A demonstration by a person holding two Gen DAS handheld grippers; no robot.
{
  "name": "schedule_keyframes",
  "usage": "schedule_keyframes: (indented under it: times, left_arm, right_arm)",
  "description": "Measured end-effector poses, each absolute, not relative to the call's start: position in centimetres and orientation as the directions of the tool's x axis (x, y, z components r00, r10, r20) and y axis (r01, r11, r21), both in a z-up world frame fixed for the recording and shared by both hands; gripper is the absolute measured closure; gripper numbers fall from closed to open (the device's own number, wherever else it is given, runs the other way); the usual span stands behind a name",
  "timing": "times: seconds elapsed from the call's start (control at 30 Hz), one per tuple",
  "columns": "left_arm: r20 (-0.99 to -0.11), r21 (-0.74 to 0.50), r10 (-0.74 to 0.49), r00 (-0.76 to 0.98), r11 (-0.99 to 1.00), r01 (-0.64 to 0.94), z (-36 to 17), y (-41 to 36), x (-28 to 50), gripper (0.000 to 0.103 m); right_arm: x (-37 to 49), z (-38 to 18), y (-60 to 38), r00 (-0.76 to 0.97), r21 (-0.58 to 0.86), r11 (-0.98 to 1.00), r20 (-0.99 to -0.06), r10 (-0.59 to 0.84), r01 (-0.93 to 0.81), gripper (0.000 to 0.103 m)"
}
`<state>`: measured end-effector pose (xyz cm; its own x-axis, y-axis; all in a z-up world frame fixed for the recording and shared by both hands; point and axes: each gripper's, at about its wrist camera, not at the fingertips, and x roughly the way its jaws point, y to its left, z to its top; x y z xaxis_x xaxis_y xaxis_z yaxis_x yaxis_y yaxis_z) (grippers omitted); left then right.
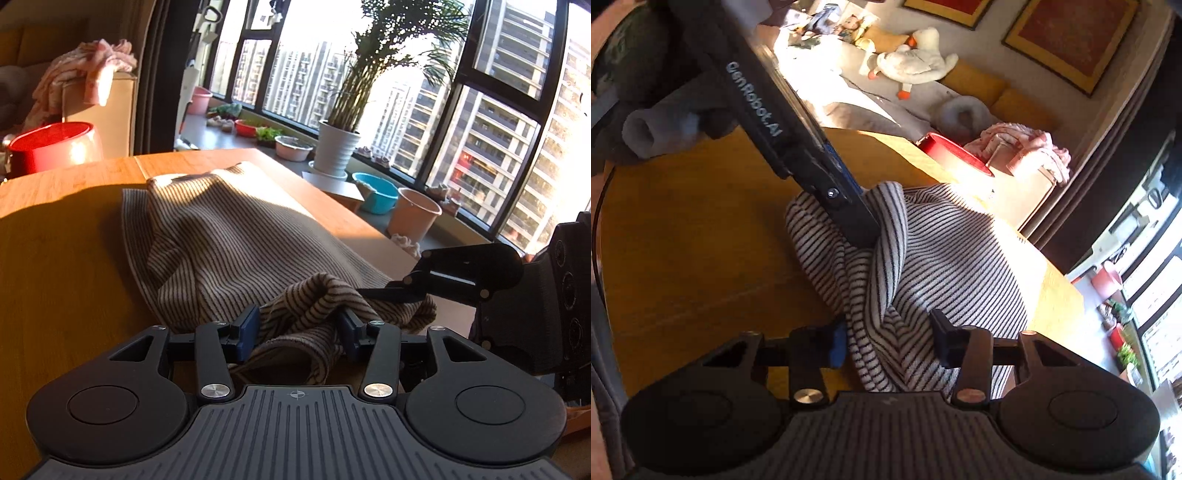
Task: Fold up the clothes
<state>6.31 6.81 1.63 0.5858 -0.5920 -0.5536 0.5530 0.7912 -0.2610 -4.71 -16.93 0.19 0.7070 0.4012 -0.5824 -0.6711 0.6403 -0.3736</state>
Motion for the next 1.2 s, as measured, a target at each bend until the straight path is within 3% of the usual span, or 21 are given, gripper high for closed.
schedule_keyframes:
  times: [0.03, 0.07, 0.13, 0.27, 0.37, 0.57, 0.8, 0.97, 1.07, 1.13, 1.17, 1.2]
  left_arm:
    - [-0.532, -0.286, -0.601, 0.597, 0.791, 0.541, 2.2, 7.9, 6.3, 0.045]
    - [-0.511, -0.312, -0.605, 0.611, 0.793, 0.524, 2.9, 8.9, 6.3, 0.033]
    - [-0.474, -0.365, -0.589, 0.655, 0.808, 0.463, 4.0, 10.7, 7.1, 0.027]
    - [-0.46, -0.429, -0.579, 0.673, 0.809, 0.403, 4.5, 12.0, 9.4, 0.035]
    - [-0.507, -0.418, -0.599, 0.62, 0.8, 0.431, 3.7, 10.4, 10.8, 0.044]
    - [-0.592, -0.416, -0.614, 0.522, 0.787, 0.455, 1.0, 8.6, 11.8, 0.048]
    - [-0.54, -0.457, -0.567, 0.623, 0.818, 0.349, 1.8, 14.3, 11.1, 0.042]
    - [-0.471, -0.461, -0.658, 0.587, 0.751, 0.472, 3.5, 14.0, 9.0, 0.016]
    - [-0.508, -0.434, -0.682, 0.526, 0.73, 0.528, 3.0, 10.6, 8.9, 0.008]
    - [-0.571, -0.364, -0.625, 0.533, 0.774, 0.517, 1.8, 8.2, 9.3, 0.011]
    - [-0.589, -0.354, -0.605, 0.536, 0.789, 0.502, 1.4, 7.6, 9.6, 0.021]
    - [-0.602, -0.367, -0.596, 0.532, 0.798, 0.478, 0.8, 7.4, 10.1, 0.023]
  right_arm:
    - [-4.5, 0.3, -16.8, 0.703, -0.36, 0.648, -0.586, 0.403, -0.671, 0.067]
    - [-4.3, 1.0, -17.1, 0.681, -0.309, 0.665, -0.602, 0.417, -0.68, 0.071]
    - [-4.2, 2.4, -17.8, 0.636, -0.213, 0.688, -0.63, 0.446, -0.694, 0.073]
    - [-6.5, 5.7, -18.1, 0.581, -0.175, 0.642, -0.641, 0.502, -0.747, 0.075]
    - [-8.1, 9.4, -18.6, 0.55, -0.141, 0.612, -0.624, 0.555, -0.778, 0.076]
    - [-5.3, 15.5, -19.9, 0.543, -0.089, 0.607, -0.56, 0.625, -0.79, 0.076]
    - [7.8, 7.6, -17.8, 0.482, 0.056, 0.686, -0.671, 0.564, -0.725, 0.076]
    - [12.6, 3.8, -19.3, 0.443, 0.189, 0.708, -0.663, 0.603, -0.681, 0.065]
    - [13.8, 2.7, -19.8, 0.435, 0.25, 0.705, -0.637, 0.636, -0.663, 0.064]
    - [13.5, 2.9, -19.7, 0.459, 0.246, 0.711, -0.618, 0.639, -0.659, 0.063]
    - [13.1, 3.4, -19.9, 0.485, 0.233, 0.72, -0.602, 0.634, -0.653, 0.057]
    - [12.7, 3.9, -20.1, 0.511, 0.22, 0.73, -0.585, 0.629, -0.647, 0.049]
